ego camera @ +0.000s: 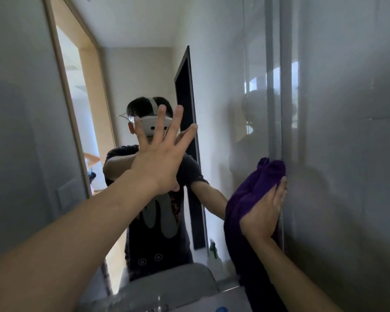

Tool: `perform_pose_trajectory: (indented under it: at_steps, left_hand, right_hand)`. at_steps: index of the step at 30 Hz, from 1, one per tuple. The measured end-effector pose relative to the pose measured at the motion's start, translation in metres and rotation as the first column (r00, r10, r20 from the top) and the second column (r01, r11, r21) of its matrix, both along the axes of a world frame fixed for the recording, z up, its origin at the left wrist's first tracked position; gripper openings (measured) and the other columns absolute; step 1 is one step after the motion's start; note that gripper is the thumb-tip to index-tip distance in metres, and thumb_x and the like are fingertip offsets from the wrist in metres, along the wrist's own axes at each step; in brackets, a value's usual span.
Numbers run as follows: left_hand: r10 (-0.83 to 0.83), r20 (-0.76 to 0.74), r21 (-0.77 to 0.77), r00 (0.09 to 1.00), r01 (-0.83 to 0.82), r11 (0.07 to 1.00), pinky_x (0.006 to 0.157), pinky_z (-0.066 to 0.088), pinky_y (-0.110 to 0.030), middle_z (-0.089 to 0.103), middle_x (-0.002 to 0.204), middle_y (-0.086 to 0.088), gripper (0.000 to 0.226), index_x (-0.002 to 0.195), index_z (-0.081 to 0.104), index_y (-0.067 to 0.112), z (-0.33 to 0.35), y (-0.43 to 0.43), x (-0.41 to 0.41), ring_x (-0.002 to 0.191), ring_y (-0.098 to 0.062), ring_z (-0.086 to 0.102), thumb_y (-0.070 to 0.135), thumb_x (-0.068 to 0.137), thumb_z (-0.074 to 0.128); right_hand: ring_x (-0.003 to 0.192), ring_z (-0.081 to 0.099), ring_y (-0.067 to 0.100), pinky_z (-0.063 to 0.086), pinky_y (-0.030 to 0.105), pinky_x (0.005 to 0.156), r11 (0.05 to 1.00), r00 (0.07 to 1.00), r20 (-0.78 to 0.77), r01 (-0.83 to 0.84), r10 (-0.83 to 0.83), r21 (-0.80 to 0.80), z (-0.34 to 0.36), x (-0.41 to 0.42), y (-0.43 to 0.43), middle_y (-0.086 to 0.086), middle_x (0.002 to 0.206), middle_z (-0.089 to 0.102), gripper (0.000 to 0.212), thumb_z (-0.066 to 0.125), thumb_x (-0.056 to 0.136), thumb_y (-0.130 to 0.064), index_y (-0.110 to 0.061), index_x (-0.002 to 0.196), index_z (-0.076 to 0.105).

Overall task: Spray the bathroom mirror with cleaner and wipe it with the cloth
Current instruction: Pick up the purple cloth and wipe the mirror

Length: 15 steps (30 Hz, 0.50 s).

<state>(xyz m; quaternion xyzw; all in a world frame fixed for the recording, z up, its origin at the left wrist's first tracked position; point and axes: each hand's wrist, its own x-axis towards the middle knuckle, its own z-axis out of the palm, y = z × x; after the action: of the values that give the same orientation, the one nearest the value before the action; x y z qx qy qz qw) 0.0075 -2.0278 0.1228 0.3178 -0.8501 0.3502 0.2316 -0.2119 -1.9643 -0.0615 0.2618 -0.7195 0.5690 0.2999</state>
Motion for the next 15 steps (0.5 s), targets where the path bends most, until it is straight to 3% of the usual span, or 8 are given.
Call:
perform_pose_trajectory:
  at_steps: [2,4,6,9,12,15]
  left_hand:
    - [0.005,-0.002,-0.001,1.000,-0.005,1.000,0.110,-0.009,-0.081,-0.043,0.159,-0.009,0.152,0.157,-0.017,0.031,0.000,0.001,0.000,0.147,-0.043,-0.035,0.047,0.053,0.093]
    - [0.013,0.003,-0.004,1.000,-0.013,1.000,0.109,-0.008,-0.080,-0.042,0.159,-0.010,0.153,0.157,-0.017,0.030,0.000,0.002,-0.001,0.148,-0.044,-0.034,0.049,0.053,0.094]
    - [0.017,0.013,-0.010,1.000,-0.017,1.000,0.109,-0.008,-0.080,-0.041,0.160,-0.011,0.153,0.158,-0.015,0.030,0.001,0.003,0.000,0.148,-0.044,-0.033,0.051,0.053,0.094]
    - [0.019,0.012,-0.025,1.000,-0.019,1.000,0.110,-0.009,-0.080,-0.041,0.160,-0.011,0.147,0.158,-0.016,0.031,0.001,0.004,0.002,0.148,-0.043,-0.033,0.046,0.059,0.091]
    - [0.011,-0.009,-0.040,1.000,-0.011,0.999,0.112,-0.009,-0.077,-0.040,0.161,-0.010,0.139,0.157,-0.019,0.032,0.000,0.004,0.003,0.148,-0.043,-0.034,0.040,0.068,0.087]
    - [0.013,0.000,-0.018,1.000,-0.013,1.000,0.112,-0.011,-0.075,-0.040,0.162,-0.008,0.148,0.159,-0.016,0.032,0.001,0.006,0.004,0.148,-0.042,-0.034,0.054,0.059,0.091]
  right_hand:
    - [0.150,0.025,0.048,0.022,0.061,0.122,1.000,0.996,0.080,-0.023,0.024,-0.003,0.006,0.023,-0.009,0.025,0.166,0.017,0.117,0.090,0.065,-0.008,0.010,0.154,0.017]
    - [0.152,0.020,0.045,0.018,0.056,0.124,0.997,0.994,0.090,-0.063,0.058,0.053,0.013,0.049,-0.017,0.020,0.168,0.012,0.125,0.097,0.054,-0.014,0.010,0.152,0.024]
    - [0.156,0.010,0.041,0.009,0.052,0.128,0.977,0.986,-0.136,-0.071,0.099,0.202,0.011,0.076,-0.027,0.021,0.167,0.015,0.122,0.092,0.053,-0.032,0.006,0.152,0.031]
    - [0.158,0.001,0.039,-0.002,0.052,0.128,0.931,0.814,-0.504,-0.114,0.288,0.347,-0.012,0.103,-0.040,0.017,0.171,0.009,0.102,0.067,0.077,-0.044,-0.006,0.161,0.023]
    - [0.159,0.008,0.036,0.006,0.053,0.128,0.917,0.663,-0.663,-0.094,0.348,0.387,-0.032,0.096,-0.042,0.011,0.173,0.007,0.083,0.063,0.083,-0.034,-0.006,0.157,0.035]
    - [0.159,0.010,0.033,0.003,0.050,0.128,0.907,0.561,-0.739,-0.051,0.372,0.418,-0.037,0.071,-0.036,0.007,0.173,0.009,0.084,0.061,0.086,-0.032,-0.010,0.160,0.029]
